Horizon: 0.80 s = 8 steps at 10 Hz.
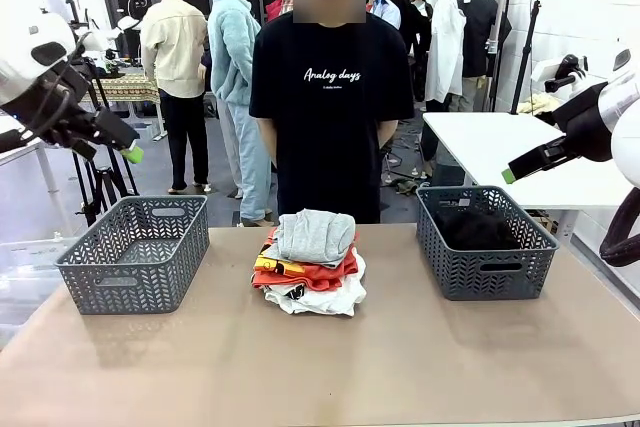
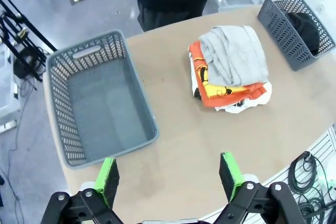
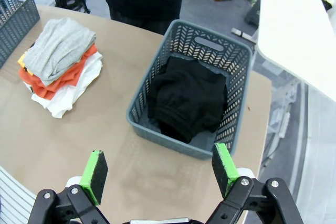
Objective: Sort the tops and bottoms.
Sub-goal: Lift clothes from the center of the table with your right hand.
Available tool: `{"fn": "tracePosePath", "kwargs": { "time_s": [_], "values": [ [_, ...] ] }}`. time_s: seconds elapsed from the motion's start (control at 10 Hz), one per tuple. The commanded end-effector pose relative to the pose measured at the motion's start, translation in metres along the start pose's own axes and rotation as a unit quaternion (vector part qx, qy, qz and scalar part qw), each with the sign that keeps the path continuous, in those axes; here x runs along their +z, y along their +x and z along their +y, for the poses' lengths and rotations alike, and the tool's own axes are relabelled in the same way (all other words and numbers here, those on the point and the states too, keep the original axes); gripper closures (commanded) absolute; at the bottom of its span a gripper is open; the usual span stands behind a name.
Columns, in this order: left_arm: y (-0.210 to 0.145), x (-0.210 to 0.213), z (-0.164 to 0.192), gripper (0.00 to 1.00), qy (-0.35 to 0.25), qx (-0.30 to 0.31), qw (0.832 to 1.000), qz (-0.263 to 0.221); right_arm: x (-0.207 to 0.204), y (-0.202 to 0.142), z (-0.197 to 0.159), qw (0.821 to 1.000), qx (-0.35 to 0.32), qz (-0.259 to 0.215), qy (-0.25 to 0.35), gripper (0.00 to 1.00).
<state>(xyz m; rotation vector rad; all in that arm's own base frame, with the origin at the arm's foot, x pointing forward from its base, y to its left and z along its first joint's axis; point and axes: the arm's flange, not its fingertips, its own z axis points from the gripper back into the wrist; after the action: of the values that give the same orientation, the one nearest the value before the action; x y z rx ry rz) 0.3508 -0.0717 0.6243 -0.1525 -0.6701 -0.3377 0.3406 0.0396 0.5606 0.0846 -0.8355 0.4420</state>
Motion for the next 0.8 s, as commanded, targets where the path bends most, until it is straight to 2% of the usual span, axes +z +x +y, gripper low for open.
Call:
{"fn": "tracePosePath", "kwargs": {
  "time_s": [0.0, 0.2, 0.3, 0.5, 0.6, 0.7],
  "values": [
    [-0.007, -0.006, 0.006, 0.0, -0.003, 0.01, 1.0, 0.007, -0.001, 0.0, 0.0, 1.0, -0.002, -0.001, 0.008, 0.0],
    [-0.007, -0.006, 0.006, 0.0, -0.003, 0.01, 1.0, 0.007, 0.0, 0.0, 0.0, 1.0, 0.0, 0.0, 0.0, 0.0],
    [-0.007, -0.006, 0.006, 0.0, -0.003, 0.01, 1.0, 0.007, -0.012, 0.017, 0.01, 1.0, 0.019, -0.018, 0.014, 0.0],
    [-0.007, -0.006, 0.006, 0.0, -0.003, 0.01, 1.0, 0.007, -0.063, 0.078, 0.018, 0.991, 0.025, -0.052, 0.123, 0.0],
    [-0.007, -0.006, 0.006, 0.0, -0.003, 0.01, 1.0, 0.007, -0.11, 0.114, 0.021, 0.986, 0.019, -0.007, 0.163, 0.0],
    [-0.007, -0.006, 0.006, 0.0, -0.003, 0.01, 1.0, 0.007, -0.151, 0.141, 0.032, 0.985, 0.011, 0.02, 0.174, 0.0]
  ]
}}
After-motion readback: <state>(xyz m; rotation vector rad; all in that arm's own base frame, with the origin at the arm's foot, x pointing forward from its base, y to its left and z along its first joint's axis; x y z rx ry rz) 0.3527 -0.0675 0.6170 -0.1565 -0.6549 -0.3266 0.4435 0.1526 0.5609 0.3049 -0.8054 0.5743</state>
